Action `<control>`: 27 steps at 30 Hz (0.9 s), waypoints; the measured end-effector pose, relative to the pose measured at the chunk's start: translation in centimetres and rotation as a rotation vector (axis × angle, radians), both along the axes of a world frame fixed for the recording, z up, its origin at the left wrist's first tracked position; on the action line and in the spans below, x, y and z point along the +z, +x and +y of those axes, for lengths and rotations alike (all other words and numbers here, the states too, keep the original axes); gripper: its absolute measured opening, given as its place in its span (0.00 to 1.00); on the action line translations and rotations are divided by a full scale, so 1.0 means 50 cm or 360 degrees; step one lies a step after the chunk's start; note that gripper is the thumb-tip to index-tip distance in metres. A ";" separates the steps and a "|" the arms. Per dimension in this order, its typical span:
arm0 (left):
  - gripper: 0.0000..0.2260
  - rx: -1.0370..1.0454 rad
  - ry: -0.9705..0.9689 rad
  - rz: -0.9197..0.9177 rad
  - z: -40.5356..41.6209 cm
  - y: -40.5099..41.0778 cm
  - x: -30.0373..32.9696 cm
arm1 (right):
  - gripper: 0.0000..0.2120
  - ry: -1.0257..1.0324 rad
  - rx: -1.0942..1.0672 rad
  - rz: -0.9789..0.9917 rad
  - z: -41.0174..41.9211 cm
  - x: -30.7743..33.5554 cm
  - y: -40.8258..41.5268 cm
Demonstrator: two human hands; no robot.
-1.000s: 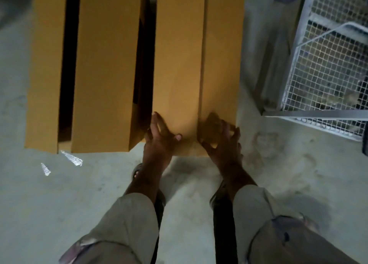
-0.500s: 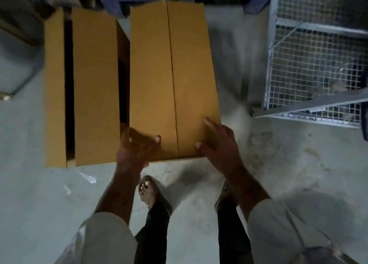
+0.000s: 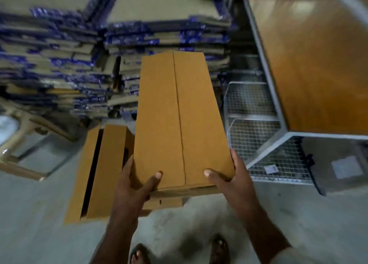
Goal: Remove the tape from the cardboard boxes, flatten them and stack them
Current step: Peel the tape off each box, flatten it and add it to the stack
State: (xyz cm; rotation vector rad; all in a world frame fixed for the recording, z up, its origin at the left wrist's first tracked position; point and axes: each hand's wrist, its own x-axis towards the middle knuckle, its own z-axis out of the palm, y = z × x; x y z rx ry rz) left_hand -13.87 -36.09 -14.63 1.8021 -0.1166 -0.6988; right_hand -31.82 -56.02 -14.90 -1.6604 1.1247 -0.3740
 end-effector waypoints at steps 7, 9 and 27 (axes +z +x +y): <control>0.41 -0.0083 -0.0334 -0.0284 -0.108 -0.104 0.203 | 0.47 0.0052 -0.0187 -0.0410 -0.081 0.210 -0.109; 0.38 -0.0107 -0.0427 -0.0309 -0.130 -0.128 0.246 | 0.46 0.0032 -0.0230 -0.0500 -0.086 0.262 -0.145; 0.35 -0.0460 -0.0649 -0.0343 -0.316 -0.336 0.426 | 0.48 -0.0281 -0.0544 -0.0565 -0.177 0.464 -0.418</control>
